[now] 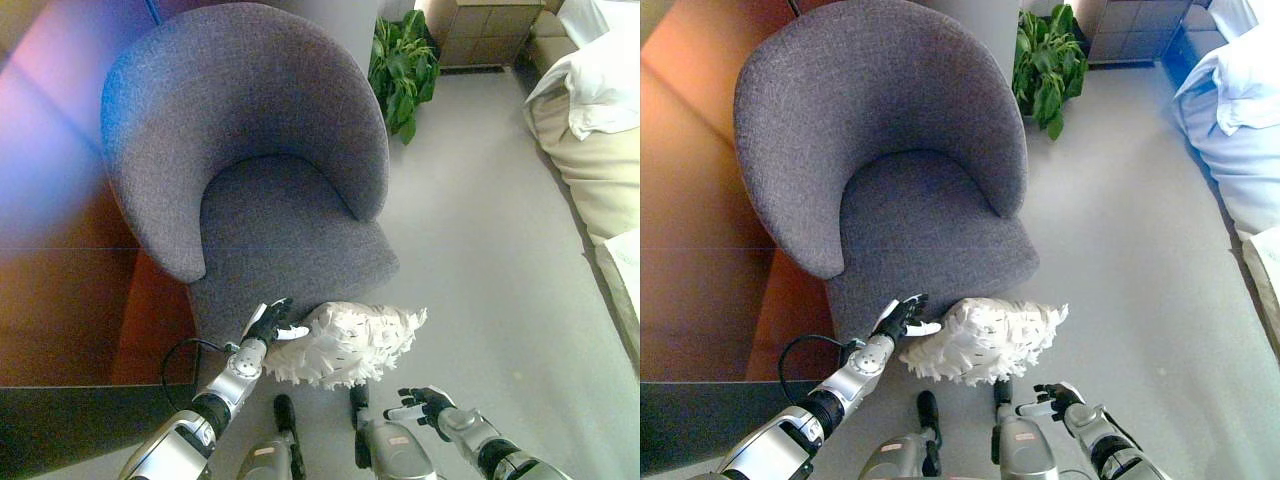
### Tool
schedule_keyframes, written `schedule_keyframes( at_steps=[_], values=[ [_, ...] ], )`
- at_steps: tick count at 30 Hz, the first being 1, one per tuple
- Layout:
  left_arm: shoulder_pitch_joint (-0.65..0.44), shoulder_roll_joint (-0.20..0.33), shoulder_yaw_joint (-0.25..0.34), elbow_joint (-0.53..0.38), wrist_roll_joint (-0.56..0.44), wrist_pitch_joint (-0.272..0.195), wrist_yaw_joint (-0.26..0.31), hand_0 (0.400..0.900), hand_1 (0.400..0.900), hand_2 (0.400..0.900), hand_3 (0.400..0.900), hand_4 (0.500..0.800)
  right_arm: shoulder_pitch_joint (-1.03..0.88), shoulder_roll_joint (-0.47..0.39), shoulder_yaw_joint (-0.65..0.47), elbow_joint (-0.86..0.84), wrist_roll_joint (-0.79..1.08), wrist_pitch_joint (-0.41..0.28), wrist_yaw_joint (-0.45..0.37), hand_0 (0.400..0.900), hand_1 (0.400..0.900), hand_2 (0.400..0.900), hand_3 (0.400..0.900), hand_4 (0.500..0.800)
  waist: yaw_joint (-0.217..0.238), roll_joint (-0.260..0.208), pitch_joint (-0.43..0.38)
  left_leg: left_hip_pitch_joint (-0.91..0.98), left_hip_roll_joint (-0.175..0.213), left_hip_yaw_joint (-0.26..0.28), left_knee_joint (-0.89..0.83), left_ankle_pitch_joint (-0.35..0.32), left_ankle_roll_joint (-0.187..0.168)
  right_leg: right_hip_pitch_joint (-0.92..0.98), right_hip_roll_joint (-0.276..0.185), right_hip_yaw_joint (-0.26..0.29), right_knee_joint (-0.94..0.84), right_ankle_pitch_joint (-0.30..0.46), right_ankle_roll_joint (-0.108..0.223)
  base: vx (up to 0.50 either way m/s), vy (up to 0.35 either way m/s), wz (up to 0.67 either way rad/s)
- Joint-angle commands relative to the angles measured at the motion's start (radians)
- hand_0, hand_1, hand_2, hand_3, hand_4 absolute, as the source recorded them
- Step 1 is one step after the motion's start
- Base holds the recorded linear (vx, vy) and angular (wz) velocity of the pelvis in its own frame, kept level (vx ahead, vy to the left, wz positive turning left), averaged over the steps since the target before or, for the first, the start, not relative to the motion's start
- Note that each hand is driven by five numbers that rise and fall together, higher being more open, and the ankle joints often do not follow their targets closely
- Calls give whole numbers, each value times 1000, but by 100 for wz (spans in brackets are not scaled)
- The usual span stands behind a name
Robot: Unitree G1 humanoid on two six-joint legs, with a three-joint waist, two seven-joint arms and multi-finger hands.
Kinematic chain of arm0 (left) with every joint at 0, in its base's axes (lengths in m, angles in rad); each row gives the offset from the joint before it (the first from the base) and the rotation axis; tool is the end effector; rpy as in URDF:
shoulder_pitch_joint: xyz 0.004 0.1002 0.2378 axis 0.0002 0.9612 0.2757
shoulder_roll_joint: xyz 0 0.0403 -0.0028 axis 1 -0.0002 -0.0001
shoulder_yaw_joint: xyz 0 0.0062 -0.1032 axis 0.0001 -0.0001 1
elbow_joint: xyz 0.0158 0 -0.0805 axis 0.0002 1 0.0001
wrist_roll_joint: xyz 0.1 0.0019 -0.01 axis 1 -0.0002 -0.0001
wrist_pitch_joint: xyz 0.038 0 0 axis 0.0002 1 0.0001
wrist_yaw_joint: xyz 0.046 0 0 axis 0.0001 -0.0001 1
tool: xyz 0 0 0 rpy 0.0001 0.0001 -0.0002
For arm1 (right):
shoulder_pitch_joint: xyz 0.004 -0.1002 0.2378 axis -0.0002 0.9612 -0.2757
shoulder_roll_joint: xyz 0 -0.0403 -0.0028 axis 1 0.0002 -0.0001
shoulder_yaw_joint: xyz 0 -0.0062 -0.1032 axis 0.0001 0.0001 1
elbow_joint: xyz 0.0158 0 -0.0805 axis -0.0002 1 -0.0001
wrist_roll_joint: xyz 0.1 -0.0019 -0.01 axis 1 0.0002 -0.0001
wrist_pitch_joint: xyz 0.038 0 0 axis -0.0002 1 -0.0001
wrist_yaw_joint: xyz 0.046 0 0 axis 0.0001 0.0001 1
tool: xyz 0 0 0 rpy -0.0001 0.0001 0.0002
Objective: Pick up the pillow and put it on the sofa.
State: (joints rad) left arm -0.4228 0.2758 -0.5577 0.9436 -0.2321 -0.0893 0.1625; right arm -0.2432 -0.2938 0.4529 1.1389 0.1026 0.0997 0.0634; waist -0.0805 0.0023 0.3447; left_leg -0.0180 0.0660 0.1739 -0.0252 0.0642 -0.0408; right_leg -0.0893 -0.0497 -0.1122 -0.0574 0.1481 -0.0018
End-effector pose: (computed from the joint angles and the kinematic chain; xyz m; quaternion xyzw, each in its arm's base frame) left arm 0.2408 0.1597 -0.0332 0.2075 0.2357 -0.0771 0.9463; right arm 0.1633 -0.2099 -0.0871 -0.2138 0.4971 0.1003 0.8349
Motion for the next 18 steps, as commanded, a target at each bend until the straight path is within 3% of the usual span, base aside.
schedule_keyframes(
  at_steps=[1, 12, 18],
  values=[
    [-75, -4, 27, 4, 14, -77, 1, 900, 900, 900, 900, 800, -7, -21, 21, 19, -37, -9, 3, 900, 900, 900, 900, 800, -4, -24, -14, -55, 17, -23, 133, -114, -14, -20, -71, 28, 127, -154, 108, 0, 0, 0],
    [-92, 2, 10, 19, 26, -68, -7, 900, 900, 900, 900, 800, -28, -22, 31, 16, -26, -9, 0, 900, 900, 900, 900, 800, -11, -27, 9, -69, 18, -18, 142, -117, -11, -38, -72, 36, 132, -150, 109, -3, -1, -1],
    [-114, 7, -10, 3, 1, -65, -38, 900, 900, 900, 900, 800, -47, -24, 39, 12, -21, -15, -5, 900, 900, 900, 900, 800, -21, -25, 34, -99, 24, -12, 165, -118, -10, -74, -75, 44, 157, -149, 105, -34, -18, -3]
  ],
)
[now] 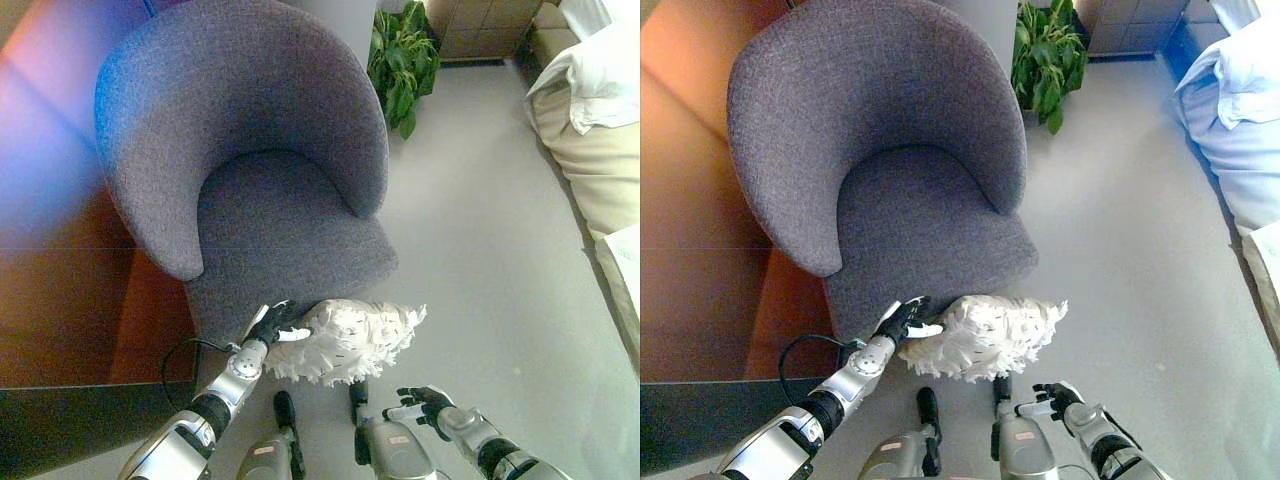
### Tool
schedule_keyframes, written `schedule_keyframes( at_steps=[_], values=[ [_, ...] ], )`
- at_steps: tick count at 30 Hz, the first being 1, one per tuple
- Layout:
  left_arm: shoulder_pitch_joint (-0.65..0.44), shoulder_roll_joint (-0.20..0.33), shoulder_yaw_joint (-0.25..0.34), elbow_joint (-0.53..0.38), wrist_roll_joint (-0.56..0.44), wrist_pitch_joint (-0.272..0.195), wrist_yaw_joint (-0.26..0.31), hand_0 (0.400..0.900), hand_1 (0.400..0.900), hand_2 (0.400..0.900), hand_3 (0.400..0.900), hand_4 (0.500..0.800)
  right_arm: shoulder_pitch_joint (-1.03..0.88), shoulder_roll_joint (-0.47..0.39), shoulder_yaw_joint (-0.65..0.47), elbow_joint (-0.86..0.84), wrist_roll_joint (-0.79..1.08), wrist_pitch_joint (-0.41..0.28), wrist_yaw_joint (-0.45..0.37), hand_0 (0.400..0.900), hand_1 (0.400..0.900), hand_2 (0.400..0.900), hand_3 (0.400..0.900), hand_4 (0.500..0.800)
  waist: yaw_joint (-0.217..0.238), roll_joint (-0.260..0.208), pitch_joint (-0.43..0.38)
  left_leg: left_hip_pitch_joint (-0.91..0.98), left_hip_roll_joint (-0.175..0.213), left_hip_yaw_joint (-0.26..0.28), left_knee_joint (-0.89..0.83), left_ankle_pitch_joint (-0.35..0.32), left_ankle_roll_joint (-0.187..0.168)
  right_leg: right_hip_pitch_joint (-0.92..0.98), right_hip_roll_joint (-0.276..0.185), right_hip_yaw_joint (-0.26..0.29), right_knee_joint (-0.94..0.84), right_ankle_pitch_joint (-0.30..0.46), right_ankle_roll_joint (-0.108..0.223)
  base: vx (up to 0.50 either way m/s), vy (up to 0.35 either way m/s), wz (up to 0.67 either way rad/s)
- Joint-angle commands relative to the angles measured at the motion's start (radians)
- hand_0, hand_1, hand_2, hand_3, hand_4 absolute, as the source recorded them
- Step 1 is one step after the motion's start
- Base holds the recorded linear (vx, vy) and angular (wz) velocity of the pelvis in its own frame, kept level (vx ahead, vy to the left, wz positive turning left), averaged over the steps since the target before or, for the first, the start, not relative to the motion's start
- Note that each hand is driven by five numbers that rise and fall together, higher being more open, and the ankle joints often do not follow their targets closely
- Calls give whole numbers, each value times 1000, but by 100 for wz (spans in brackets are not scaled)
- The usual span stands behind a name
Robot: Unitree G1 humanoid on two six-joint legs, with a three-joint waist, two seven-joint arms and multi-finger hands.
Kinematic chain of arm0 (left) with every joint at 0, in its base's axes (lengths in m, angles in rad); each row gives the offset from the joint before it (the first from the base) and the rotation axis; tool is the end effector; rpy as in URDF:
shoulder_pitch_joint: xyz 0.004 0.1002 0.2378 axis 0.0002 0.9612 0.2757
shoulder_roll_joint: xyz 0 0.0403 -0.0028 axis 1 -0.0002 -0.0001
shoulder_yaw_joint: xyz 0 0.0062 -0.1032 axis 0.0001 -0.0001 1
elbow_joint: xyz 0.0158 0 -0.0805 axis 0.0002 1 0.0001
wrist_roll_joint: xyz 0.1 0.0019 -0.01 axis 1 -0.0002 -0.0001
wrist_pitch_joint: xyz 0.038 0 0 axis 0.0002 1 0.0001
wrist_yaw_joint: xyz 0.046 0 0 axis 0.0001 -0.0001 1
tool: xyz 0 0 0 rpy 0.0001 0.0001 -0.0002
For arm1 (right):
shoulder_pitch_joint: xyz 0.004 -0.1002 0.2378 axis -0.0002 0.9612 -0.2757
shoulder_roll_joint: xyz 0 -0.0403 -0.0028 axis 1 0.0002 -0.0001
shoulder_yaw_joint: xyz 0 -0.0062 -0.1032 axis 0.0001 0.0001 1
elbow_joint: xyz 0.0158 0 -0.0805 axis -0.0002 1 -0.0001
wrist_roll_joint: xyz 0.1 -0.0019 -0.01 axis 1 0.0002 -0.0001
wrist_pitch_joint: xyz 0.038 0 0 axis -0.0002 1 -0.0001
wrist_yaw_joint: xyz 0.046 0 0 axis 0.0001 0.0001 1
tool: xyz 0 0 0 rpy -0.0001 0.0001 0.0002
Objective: Pick up the pillow and put it on the sofa.
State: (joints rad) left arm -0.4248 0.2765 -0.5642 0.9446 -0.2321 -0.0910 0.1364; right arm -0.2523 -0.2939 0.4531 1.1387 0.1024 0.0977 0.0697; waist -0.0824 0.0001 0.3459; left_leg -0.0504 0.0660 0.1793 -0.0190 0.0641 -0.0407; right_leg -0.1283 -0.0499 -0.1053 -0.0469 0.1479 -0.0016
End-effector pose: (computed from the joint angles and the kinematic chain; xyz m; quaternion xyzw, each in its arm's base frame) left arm 0.2410 0.1593 -0.0331 0.2067 0.2374 -0.0918 0.9447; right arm 0.1665 -0.2094 -0.0857 -0.2134 0.4929 0.1034 0.8371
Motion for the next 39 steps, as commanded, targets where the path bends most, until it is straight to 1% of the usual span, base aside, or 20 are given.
schedule_keyframes(
  at_steps=[1, 9, 14, 17, 24, 30, 33, 39],
  values=[
    [-116, 7, -6, 2, -2, -63, -15, 900, 900, 900, 900, 800, -42, -24, 40, 12, -17, -13, -13, 900, 900, 900, 900, 800, -21, -22, 36, -71, 24, -17, 160, -118, -10, -41, -74, 38, 149, -149, 105, -35, -24, -1],
    [-136, -2, -21, 6, -10, -62, -25, 900, 900, 900, 900, 800, -67, -21, 46, 6, 0, -12, -26, 900, 900, 900, 900, 800, -34, -17, 57, -88, 22, -13, 159, -116, -10, -68, -70, 51, 152, -141, 103, -9, -7, -2],
    [-147, -6, -28, 13, -7, -62, -23, 900, 900, 900, 900, 800, -73, -22, 47, 2, 6, -10, -32, 900, 900, 900, 900, 800, -43, -19, 68, -108, 28, -6, 175, -114, -12, -90, -70, 57, 161, -137, 100, -15, -24, -4],
    [-162, -6, -36, 14, -2, -58, -5, 900, 900, 900, 900, 800, -84, -21, 53, -2, 15, -9, -40, 900, 900, 900, 900, 800, -47, -19, 81, -119, 30, -5, 179, -112, -12, -105, -70, 60, 169, -135, 99, -10, -9, -1],
    [-209, 8, -42, 17, 22, -73, 50, 900, 900, 900, 900, 800, -116, -26, 69, -28, 23, 8, -51, 900, 900, 900, 900, 800, -57, -18, 112, -159, 36, 0, 192, -104, -16, -157, -68, 68, 191, -127, 96, -31, -15, -3],
    [-257, 24, -43, 19, 36, -83, 99, 900, 900, 900, 900, 800, -136, -30, 82, -36, 30, 8, -57, 900, 900, 900, 900, 800, -61, -18, 139, -188, 40, 3, 197, -95, -22, -190, -65, 67, 201, -121, 92, -18, -6, -1],
    [-272, 27, -44, 16, 31, -84, 113, 900, 900, 900, 900, 800, -142, -32, 85, -41, 32, 9, -57, 900, 900, 900, 900, 800, -62, -17, 147, -197, 42, 1, 199, -93, -25, -200, -65, 66, 205, -120, 90, -5, -4, 1],
    [-296, 27, -49, 24, 37, -77, 124, 900, 900, 900, 900, 800, -157, -29, 95, -54, 44, 9, -67, 900, 900, 900, 900, 800, -62, -19, 160, -218, 46, 3, 208, -88, -30, -222, -67, 58, 215, -119, 90, -23, -14, 3]
  ],
)
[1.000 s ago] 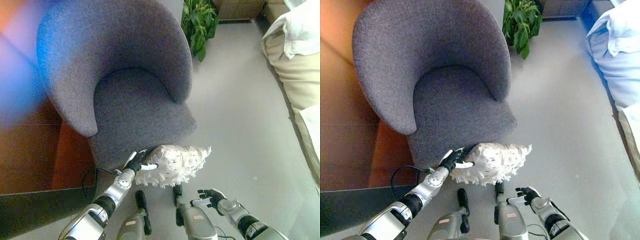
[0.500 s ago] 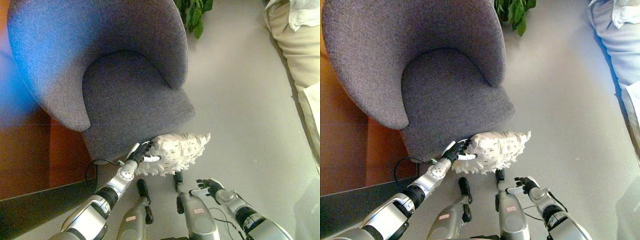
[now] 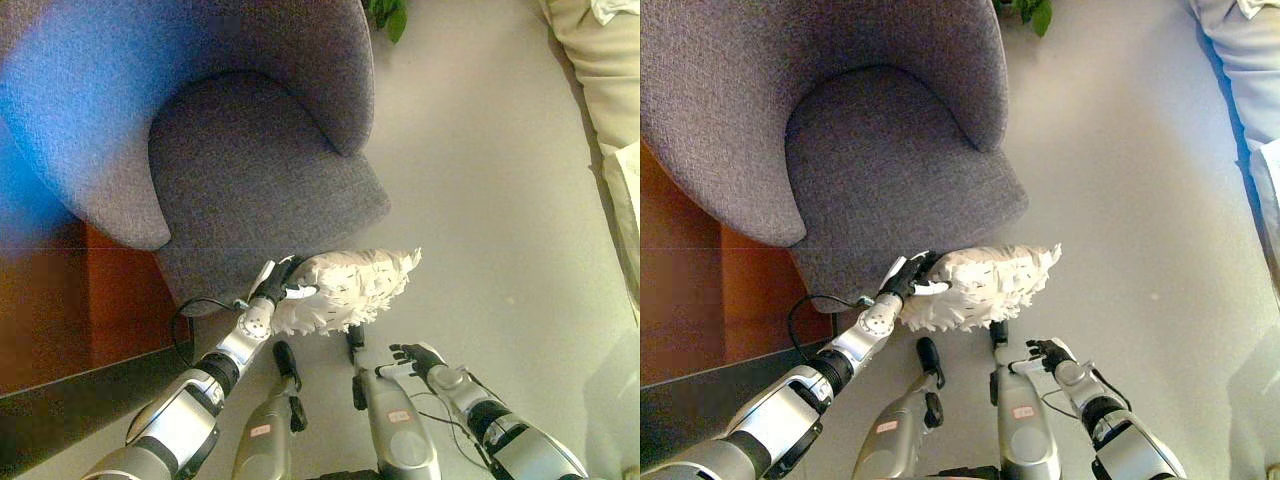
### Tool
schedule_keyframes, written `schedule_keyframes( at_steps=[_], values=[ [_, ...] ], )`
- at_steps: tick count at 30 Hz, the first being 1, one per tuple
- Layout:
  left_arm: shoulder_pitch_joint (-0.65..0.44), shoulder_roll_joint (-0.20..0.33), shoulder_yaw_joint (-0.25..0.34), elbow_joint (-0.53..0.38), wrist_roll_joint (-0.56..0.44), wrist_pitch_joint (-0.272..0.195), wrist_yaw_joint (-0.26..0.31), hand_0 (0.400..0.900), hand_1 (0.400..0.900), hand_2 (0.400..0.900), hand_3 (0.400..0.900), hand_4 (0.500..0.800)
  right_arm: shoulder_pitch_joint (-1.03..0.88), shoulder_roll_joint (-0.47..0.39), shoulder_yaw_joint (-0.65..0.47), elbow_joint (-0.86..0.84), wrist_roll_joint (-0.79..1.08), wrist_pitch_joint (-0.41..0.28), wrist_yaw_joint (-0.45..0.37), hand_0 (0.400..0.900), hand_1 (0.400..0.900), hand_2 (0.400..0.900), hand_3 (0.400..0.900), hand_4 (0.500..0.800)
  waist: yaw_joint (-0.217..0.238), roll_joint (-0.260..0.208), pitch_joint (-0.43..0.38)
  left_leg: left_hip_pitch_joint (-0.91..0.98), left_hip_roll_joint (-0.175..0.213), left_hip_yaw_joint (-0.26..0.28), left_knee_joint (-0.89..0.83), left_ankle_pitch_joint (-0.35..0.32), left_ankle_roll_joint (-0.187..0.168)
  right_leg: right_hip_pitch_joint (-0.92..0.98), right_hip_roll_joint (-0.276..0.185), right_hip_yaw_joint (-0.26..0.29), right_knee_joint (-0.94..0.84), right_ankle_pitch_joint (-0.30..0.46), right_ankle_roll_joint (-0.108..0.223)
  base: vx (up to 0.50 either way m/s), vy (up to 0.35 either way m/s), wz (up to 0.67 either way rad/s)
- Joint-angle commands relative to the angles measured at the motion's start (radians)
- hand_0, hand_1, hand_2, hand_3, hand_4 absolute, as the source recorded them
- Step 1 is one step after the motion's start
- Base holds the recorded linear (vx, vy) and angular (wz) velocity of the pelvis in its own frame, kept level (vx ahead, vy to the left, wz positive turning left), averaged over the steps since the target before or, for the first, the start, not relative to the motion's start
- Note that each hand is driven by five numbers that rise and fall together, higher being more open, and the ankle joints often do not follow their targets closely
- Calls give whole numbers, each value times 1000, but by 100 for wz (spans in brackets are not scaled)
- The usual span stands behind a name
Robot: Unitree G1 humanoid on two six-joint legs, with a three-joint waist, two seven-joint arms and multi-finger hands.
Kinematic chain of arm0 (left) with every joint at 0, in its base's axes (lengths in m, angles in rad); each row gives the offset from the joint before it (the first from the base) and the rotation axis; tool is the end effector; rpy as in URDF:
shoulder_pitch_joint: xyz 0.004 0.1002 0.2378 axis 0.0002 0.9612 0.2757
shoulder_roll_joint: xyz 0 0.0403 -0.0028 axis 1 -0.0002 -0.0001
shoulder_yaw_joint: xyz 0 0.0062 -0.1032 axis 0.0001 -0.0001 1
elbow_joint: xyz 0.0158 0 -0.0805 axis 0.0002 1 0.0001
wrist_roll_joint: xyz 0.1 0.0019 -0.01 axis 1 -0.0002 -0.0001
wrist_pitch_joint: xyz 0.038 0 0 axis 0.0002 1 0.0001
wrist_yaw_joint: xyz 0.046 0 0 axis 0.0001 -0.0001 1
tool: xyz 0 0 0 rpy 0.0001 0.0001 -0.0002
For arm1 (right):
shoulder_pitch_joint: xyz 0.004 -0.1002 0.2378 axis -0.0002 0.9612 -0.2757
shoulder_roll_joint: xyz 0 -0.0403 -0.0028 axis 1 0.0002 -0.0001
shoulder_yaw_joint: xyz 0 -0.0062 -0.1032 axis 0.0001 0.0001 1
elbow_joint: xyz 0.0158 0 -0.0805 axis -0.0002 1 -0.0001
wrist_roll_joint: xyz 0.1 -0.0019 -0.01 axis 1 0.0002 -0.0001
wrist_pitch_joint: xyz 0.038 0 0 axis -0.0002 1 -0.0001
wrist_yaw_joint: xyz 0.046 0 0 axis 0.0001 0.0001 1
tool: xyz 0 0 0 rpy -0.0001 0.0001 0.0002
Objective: Pick up the pillow and put it on the sofa.
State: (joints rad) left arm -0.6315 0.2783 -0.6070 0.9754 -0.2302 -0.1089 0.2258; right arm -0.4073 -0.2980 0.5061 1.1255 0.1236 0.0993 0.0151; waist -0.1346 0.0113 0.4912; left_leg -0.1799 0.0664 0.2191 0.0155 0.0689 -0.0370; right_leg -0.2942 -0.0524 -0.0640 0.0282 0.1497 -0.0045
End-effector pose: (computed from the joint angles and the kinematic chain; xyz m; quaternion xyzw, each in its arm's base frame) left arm 0.2894 0.1447 0.0135 0.2453 0.1323 -0.0653 0.9582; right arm 0.2170 -0.1978 -0.0580 -0.2517 0.4159 0.0961 0.8686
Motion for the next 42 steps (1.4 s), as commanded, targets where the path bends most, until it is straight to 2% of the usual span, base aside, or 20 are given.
schedule_keyframes(
  at_steps=[1, 12, 18, 37, 38, 39, 41, 42],
  values=[
    [-91, 26, -6, -5, 37, -61, 35, 900, 900, 900, 900, 800, -3, -26, 43, -46, 25, 10, -13, 900, 900, 900, 900, 800, -10, -31, 16, -89, 46, -37, 172, -93, -34, -56, -64, 16, 139, -121, 92, -16, -16, 3],
    [-111, 12, -14, 13, 50, -49, 31, 900, 900, 900, 900, 800, -38, -17, 50, -54, 32, 21, -18, 900, 900, 900, 900, 800, -15, -31, 29, -120, 51, -25, 186, -85, -40, -92, -68, 16, 149, -111, 93, -8, -3, 0],
    [-150, 25, -12, 21, 30, -44, 27, 900, 900, 900, 900, 800, -62, -16, 67, -87, 37, 33, -31, 900, 900, 900, 900, 800, -23, -36, 29, -164, 58, -9, 188, -77, -42, -147, -63, 24, 160, -105, 96, -32, -10, -4],
    [-263, 45, -13, 31, 20, -25, 80, 900, 900, 900, 900, 800, -95, -26, 104, -188, 71, 45, -80, 900, 900, 900, 900, 800, -48, -51, 29, -313, 71, 5, 229, -61, -53, -296, -59, 37, 186, -81, 101, -22, -14, 0],
    [-266, 46, -13, 33, 20, -27, 80, 790, 790, 790, 790, 734, -95, -26, 107, -191, 72, 44, -81, 900, 900, 900, 900, 800, -49, -51, 29, -318, 71, 5, 230, -60, -54, -302, -59, 37, 187, -80, 101, 0, 0, 0],
    [-271, 47, -15, 34, 19, -27, 80, 643, 643, 643, 643, 646, -97, -27, 109, -194, 73, 44, -83, 900, 900, 900, 900, 800, -51, -51, 29, -321, 71, 6, 230, -59, -54, -306, -58, 38, 187, -80, 101, 0, 0, 0],
    [-278, 47, -17, 35, 21, -27, 84, 400, 400, 400, 400, 500, -99, -27, 112, -199, 75, 43, -85, 900, 900, 900, 900, 800, -53, -51, 29, -328, 73, 6, 230, -57, -56, -313, -58, 38, 187, -79, 101, 0, 0, 0],
    [-283, 50, -17, 33, 17, -27, 84, 400, 400, 400, 400, 500, -99, -27, 113, -203, 76, 41, -87, 900, 900, 900, 900, 800, -53, -50, 29, -331, 72, 7, 229, -56, -56, -315, -58, 38, 186, -77, 101, 0, 0, 0]
  ],
)
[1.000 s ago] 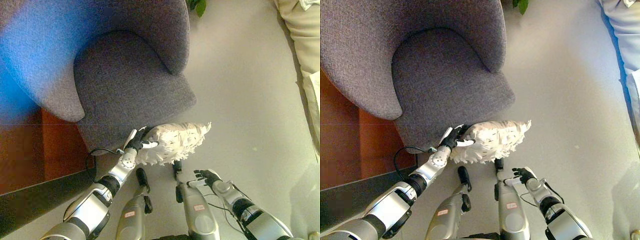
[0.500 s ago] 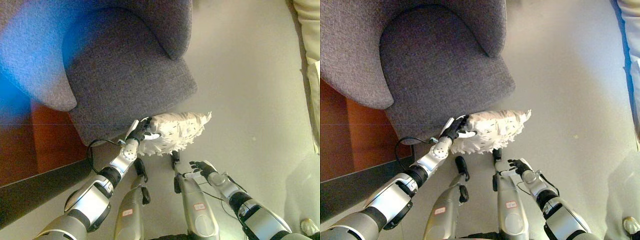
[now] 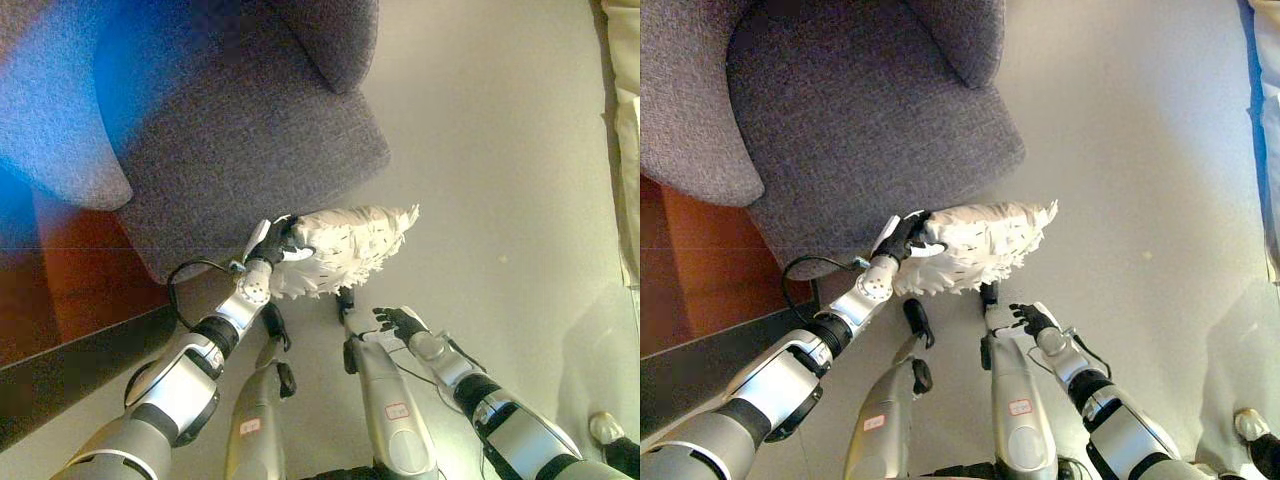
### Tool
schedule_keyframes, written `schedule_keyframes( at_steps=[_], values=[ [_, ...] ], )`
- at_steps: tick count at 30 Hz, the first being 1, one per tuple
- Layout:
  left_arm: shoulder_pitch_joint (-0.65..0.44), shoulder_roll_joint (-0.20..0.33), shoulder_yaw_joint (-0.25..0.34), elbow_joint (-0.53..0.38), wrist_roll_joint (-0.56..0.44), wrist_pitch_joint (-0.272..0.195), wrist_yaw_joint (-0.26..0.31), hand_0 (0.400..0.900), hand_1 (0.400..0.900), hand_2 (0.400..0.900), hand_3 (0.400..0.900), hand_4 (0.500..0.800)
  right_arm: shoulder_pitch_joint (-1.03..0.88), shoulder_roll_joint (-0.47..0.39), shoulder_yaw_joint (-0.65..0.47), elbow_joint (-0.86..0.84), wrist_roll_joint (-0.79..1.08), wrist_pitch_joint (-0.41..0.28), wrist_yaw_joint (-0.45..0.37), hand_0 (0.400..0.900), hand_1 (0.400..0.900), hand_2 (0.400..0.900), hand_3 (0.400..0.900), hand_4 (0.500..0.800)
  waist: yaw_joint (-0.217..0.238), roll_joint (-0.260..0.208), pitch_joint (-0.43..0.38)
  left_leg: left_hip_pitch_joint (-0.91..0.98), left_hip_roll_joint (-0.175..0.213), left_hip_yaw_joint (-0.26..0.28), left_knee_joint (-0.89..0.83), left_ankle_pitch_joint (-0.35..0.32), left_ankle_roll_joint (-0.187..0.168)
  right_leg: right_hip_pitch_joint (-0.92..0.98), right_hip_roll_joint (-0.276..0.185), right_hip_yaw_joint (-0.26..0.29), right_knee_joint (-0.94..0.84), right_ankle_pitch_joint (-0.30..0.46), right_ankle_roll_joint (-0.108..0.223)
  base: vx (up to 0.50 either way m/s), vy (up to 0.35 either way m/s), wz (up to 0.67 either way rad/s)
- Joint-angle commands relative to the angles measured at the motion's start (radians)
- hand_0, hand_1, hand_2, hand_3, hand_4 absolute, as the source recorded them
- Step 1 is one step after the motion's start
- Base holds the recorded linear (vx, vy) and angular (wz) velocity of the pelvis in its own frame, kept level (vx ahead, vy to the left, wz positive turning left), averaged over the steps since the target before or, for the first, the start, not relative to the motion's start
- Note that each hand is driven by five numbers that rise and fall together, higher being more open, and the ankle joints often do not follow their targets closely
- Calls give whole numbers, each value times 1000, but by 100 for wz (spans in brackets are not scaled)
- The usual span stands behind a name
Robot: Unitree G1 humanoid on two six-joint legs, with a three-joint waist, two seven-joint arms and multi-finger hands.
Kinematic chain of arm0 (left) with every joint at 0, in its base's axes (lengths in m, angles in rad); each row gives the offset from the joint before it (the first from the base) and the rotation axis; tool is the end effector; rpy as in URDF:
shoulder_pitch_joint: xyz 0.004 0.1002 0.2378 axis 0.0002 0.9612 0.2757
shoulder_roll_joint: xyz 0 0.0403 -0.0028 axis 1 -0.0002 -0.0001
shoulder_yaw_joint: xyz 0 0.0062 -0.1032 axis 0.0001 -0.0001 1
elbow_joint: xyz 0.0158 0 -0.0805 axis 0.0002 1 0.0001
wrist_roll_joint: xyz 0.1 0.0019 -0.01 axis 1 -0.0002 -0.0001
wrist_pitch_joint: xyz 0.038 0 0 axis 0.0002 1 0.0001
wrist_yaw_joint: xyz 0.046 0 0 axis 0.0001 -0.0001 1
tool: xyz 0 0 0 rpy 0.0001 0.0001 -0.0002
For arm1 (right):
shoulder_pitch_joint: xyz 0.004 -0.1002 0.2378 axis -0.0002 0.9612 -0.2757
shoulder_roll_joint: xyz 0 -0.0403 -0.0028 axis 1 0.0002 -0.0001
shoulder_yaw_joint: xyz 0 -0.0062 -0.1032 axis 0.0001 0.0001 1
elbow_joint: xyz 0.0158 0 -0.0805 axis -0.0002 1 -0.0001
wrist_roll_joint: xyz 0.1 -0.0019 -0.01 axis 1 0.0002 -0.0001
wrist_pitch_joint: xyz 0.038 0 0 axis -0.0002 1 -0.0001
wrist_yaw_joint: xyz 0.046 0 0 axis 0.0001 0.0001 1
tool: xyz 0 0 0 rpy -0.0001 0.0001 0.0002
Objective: Pick up the pillow and put it on the sofa.
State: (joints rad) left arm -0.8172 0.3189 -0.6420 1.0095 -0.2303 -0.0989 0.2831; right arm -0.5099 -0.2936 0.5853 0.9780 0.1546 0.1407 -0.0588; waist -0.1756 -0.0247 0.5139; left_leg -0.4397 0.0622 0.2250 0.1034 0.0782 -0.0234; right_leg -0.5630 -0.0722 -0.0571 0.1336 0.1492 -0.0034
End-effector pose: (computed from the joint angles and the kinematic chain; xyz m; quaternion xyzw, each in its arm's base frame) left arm 0.3260 0.1449 0.0633 0.2869 0.0526 -0.0270 0.9561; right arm 0.2562 -0.1672 -0.0249 -0.2778 0.3193 0.1097 0.8994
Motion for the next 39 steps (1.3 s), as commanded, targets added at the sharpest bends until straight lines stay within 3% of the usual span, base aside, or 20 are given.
schedule_keyframes(
  at_steps=[1, 25, 34, 39],
  values=[
    [-101, 11, 18, -1, 16, -37, 29, 400, 400, 400, 400, 500, 4, -33, 35, -56, 46, -3, -14, 900, 900, 900, 900, 800, -13, -14, 6, -74, 77, 2, 141, -65, -70, -51, -38, 31, 81, -76, 100, 0, 0, 0],
    [-120, 16, 15, 0, 5, -67, 3, 400, 400, 400, 400, 500, 18, -25, 36, -48, 58, -5, -19, 900, 900, 900, 900, 800, -8, -16, 6, -30, 71, -4, 114, -67, -70, -10, -44, 19, 65, -81, 103, 0, 0, 0],
    [-27, 1, 30, -61, -19, -116, -56, 400, 400, 400, 400, 500, 94, -27, -19, 71, 28, -22, 41, 900, 900, 900, 900, 800, 13, 3, 5, 160, 54, -27, 59, -81, -63, 186, -48, 5, 21, -100, 100, 51, 49, 5],
    [53, -3, 32, -107, 8, -100, -72, 400, 400, 400, 400, 500, 178, -29, -48, 130, 4, -46, 75, 900, 900, 900, 900, 800, 24, 17, -75, 242, 40, -35, 19, -85, -58, 286, -50, -9, -23, -109, 101, 117, 57, 7]
  ],
)
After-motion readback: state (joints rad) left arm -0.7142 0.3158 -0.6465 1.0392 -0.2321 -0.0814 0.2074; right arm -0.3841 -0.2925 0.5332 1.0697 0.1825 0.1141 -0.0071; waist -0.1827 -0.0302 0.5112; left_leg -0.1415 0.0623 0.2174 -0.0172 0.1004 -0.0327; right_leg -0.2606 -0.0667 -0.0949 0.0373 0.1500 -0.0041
